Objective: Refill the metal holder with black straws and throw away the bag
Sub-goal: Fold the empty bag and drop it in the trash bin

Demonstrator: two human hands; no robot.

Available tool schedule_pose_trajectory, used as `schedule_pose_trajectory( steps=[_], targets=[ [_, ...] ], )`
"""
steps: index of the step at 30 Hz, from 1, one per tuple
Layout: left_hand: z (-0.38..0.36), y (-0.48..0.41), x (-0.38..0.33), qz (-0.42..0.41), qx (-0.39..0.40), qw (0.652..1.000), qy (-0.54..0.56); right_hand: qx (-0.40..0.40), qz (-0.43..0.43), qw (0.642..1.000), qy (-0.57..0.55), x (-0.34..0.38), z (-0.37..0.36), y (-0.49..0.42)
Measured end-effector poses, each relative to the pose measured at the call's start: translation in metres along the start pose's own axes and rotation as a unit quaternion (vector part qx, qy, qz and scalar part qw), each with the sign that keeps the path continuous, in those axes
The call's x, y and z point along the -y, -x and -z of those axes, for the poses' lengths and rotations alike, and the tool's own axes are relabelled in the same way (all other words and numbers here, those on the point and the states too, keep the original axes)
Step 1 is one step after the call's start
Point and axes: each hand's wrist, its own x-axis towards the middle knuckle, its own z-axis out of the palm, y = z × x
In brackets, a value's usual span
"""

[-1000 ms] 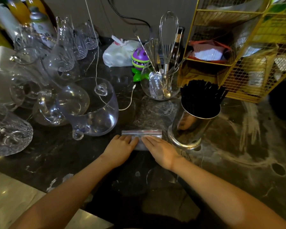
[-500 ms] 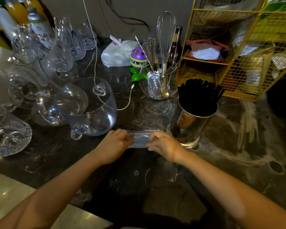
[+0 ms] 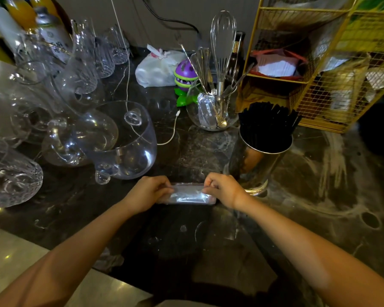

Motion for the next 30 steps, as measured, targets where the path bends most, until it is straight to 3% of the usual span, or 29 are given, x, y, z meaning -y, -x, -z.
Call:
schedule_pose_trajectory(
  steps=[6,13,20,30],
  targets=[
    [-0.003,-0.008,0.01,0.058,0.003,0.997,0.05,0.007,-0.031,0.999,0.001,0.0,-0.002,-0.007],
    [0.005,-0.022,0.016,0.117,0.077,0.99,0.025,-0.005,-0.077,0.997,-0.017,0.001,-0.006,-0.012],
    [0.007,-0.033,0.011,0.084,0.115,0.99,-0.011,0.025,-0.132,0.989,-0.062,0.004,-0.004,-0.014],
    [0.01,-0.035,0.007,0.017,0.23,0.973,-0.033,0.069,-0.136,0.987,-0.055,0.002,-0.006,-0.005]
  ],
)
